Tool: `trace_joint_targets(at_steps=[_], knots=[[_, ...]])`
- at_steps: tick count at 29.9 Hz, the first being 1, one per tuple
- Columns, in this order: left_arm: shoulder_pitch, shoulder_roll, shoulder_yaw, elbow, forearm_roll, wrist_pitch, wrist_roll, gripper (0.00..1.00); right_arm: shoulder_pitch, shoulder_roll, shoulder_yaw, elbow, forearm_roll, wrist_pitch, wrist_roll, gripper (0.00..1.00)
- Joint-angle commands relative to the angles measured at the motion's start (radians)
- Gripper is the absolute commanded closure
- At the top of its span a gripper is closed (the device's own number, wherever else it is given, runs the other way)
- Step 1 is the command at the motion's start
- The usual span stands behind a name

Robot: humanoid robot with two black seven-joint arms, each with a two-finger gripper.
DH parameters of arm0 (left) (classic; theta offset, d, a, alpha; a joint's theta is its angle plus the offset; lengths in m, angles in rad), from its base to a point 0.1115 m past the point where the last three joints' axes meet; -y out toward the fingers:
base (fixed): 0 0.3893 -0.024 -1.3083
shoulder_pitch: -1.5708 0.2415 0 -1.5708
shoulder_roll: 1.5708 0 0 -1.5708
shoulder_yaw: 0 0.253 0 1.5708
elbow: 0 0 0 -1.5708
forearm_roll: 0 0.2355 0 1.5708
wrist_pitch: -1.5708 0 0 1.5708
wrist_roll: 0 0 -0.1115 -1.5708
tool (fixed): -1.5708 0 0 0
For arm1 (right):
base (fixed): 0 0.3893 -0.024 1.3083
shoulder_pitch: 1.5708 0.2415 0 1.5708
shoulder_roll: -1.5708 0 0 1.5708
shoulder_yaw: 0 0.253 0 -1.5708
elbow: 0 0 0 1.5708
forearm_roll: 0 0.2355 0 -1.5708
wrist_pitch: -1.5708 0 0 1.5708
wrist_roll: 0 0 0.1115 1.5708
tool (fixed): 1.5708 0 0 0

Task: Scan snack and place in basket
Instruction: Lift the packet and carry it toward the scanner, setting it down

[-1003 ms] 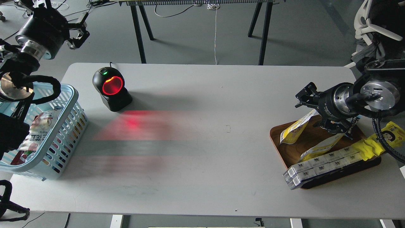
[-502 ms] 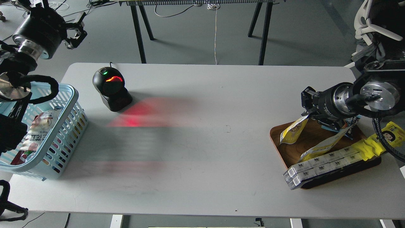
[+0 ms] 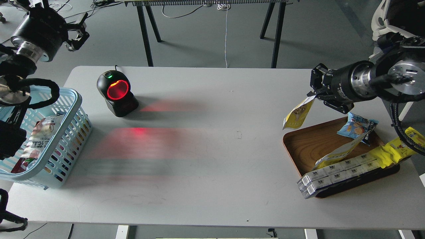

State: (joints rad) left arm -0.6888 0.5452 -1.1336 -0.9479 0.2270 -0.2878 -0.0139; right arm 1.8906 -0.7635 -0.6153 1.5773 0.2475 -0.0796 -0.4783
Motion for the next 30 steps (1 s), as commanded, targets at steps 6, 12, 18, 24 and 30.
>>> trace_joint_targets(at_steps=[6,12,18,24,30], knots=[[-0.002,0.005,-0.002,-0.002,0.0,0.002,0.002,0.0,0.041,0.056,0.176,-0.013,0.015,-0.083,0.023,1.0],[-0.002,0.005,0.0,-0.003,0.0,0.004,0.002,0.0,0.036,0.232,0.201,-0.085,0.056,-0.14,0.041,1.0],[-0.003,0.005,-0.002,-0.003,0.0,0.007,0.002,0.0,-0.051,0.407,0.267,-0.187,0.056,-0.146,0.043,1.0],[-0.003,0.004,-0.002,-0.003,0.0,0.007,0.002,0.0,-0.149,0.544,0.292,-0.295,0.056,-0.16,0.044,1.0],[-0.003,0.004,-0.002,-0.002,0.0,0.006,0.0,0.0,-0.194,0.644,0.316,-0.349,0.056,-0.161,0.053,1.0]])
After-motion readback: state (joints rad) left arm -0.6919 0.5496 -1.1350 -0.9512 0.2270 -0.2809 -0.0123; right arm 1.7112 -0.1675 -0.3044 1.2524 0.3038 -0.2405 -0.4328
